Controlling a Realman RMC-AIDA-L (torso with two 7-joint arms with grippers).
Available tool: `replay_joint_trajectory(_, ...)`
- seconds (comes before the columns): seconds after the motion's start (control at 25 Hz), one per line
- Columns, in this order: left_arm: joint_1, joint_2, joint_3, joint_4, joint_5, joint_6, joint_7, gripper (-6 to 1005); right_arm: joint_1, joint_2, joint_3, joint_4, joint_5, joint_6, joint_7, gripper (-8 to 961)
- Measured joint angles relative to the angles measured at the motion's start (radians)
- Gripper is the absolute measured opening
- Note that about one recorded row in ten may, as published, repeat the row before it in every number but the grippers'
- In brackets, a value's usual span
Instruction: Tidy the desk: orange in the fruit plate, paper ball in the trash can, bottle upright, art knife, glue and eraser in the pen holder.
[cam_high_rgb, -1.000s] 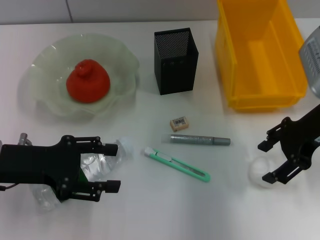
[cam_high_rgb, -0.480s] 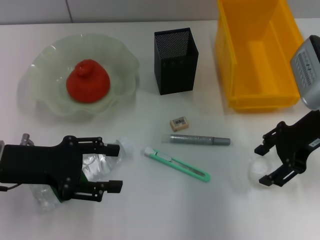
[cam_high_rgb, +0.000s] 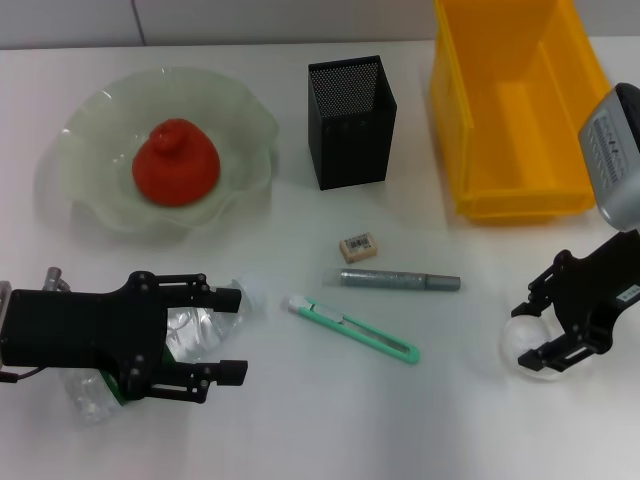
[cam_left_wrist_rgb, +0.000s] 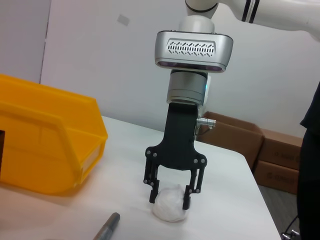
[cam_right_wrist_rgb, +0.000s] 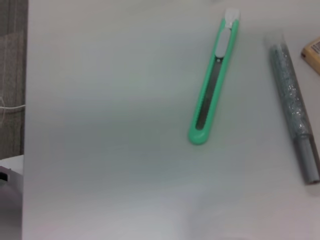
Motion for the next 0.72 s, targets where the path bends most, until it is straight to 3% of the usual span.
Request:
replay_joint_trajectory(0.28, 0.0, 0.0, 0.0, 0.0, 0.0, 0.0, 0.0, 786, -0.002, -0.013, 0.112, -0.004, 0.047, -0.069, -0.044, 559)
replay_joint_trajectory(0.52, -0.002, 0.0, 0.0, 0.0, -0.004, 0.0, 0.0, 786, -0.028, -0.054, 0.3, 0.047, 0.176, -0.119, -0.152, 547)
replay_joint_trajectory(0.72, -0.003, -0.001, 0.0, -0.003, -0.006, -0.001, 0.0, 786, -0.1, -0.092, 0.392, 0.197, 0.378, -0.116, -0.307, 542)
